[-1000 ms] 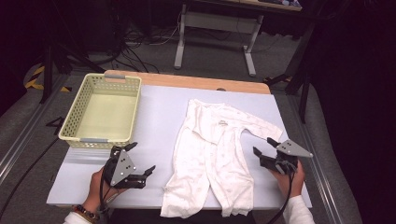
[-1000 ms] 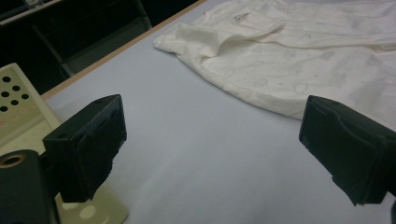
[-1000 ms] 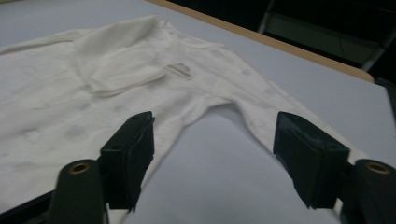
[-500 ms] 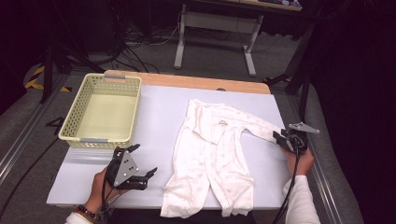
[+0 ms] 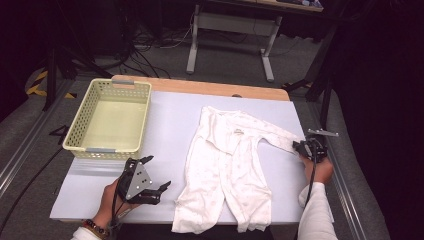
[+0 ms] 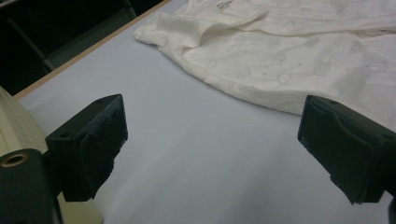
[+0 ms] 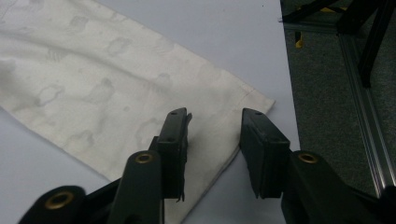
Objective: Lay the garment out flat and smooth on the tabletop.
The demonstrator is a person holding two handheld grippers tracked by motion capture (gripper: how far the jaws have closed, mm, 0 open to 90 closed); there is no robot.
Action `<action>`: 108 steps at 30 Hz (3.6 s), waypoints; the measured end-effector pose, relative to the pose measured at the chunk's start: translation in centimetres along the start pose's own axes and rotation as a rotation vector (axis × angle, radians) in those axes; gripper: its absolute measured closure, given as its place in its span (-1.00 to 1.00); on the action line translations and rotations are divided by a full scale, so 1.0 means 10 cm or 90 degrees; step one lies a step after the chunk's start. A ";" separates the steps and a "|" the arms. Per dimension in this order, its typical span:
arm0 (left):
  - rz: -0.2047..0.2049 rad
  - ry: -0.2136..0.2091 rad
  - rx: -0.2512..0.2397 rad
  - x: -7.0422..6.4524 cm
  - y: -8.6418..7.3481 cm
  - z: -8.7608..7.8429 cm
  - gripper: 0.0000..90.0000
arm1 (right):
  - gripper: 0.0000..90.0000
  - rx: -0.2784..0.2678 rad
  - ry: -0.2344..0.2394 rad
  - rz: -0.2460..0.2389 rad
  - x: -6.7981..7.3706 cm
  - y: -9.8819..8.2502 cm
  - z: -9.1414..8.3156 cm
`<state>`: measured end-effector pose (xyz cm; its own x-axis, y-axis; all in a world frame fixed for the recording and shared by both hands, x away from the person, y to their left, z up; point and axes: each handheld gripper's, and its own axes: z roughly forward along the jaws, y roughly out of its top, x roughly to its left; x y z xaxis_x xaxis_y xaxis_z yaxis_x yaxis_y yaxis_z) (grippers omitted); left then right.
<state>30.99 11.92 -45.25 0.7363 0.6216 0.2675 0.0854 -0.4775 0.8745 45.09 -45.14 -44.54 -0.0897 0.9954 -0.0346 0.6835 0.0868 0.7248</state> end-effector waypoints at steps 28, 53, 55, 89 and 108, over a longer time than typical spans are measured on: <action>-0.002 -0.003 0.003 0.00 0.00 0.00 -0.80 | 0.96 -0.161 0.069 -0.090 0.28 0.08 -0.42; 0.009 -0.009 0.008 -0.01 0.00 0.01 -0.80 | 0.95 -0.224 0.199 -0.231 1.20 0.17 -0.63; 0.011 -0.007 0.011 -0.01 0.00 0.01 -0.81 | 0.95 -0.225 0.204 -0.236 1.24 0.17 -0.63; 0.008 -0.011 0.005 -0.01 0.00 0.00 -0.80 | 0.94 -0.176 0.312 -0.354 1.91 0.00 -0.55; 0.008 -0.014 0.009 -0.01 0.00 0.00 -0.81 | 0.65 -0.150 0.328 -0.389 2.07 -0.06 -0.50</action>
<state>30.90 11.84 -45.27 0.7516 0.6017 0.2702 0.0846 -0.4942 0.8652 39.19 -24.83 -42.27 -0.7556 0.6267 -0.1908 0.2420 0.5377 0.8076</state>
